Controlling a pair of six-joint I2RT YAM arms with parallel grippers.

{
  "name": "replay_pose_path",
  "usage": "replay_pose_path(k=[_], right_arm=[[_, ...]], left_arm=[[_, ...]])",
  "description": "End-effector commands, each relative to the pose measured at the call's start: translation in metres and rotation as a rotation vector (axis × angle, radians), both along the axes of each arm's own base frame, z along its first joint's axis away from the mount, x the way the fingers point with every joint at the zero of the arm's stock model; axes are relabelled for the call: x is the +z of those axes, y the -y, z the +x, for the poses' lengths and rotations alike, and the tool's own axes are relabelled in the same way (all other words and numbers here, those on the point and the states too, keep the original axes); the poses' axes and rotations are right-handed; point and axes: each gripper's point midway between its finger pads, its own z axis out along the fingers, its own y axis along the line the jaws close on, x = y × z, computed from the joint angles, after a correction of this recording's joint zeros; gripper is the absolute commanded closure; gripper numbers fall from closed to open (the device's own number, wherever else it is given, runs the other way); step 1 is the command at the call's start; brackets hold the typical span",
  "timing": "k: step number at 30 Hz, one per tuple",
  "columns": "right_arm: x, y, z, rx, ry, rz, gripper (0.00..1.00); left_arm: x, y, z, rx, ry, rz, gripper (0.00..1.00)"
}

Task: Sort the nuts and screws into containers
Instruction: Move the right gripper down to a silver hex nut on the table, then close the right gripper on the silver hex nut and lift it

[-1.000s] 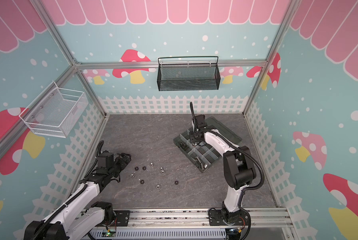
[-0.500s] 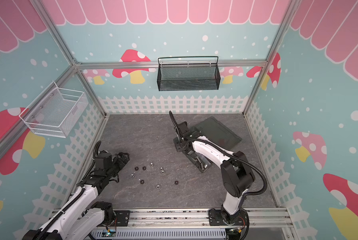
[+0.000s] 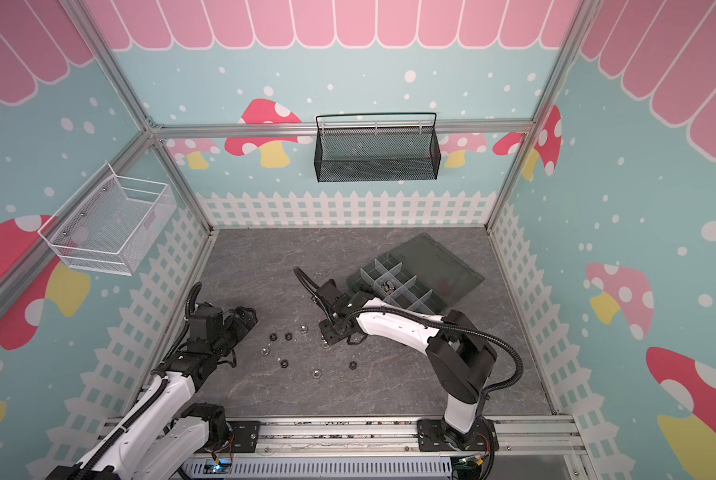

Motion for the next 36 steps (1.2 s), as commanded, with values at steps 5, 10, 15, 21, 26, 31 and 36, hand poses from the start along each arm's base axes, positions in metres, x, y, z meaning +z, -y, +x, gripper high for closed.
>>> replay_pose_path(k=[5,10,15,21,26,31,36], right_arm=[[-0.033,-0.004,-0.028,0.031,-0.092,-0.067,0.49],[-0.045,-0.005,-0.030,0.037,-0.099,-0.100,0.47],[-0.045,-0.010,-0.021,0.034,-0.071,-0.110,0.46],[-0.061,-0.019,-0.015,0.058,-0.076,-0.131,0.46],[-0.066,-0.021,-0.009,0.066,-0.055,-0.156,0.47],[-0.070,-0.019,-0.001,0.051,-0.032,-0.181,0.50],[-0.076,-0.020,-0.001,0.056,-0.043,-0.189,0.56]], left_arm=[[0.002,-0.006,0.001,0.024,-0.013,0.018,0.00],[0.002,-0.006,0.001,0.021,-0.017,0.017,0.00],[-0.001,-0.006,0.000,0.023,-0.022,0.017,0.00],[-0.004,-0.005,-0.001,0.024,-0.026,0.007,0.00],[-0.003,-0.005,-0.001,0.024,-0.019,0.000,0.00],[-0.005,-0.005,-0.002,0.025,-0.022,0.001,0.00],[-0.006,-0.005,-0.001,0.025,-0.026,0.002,0.00]])
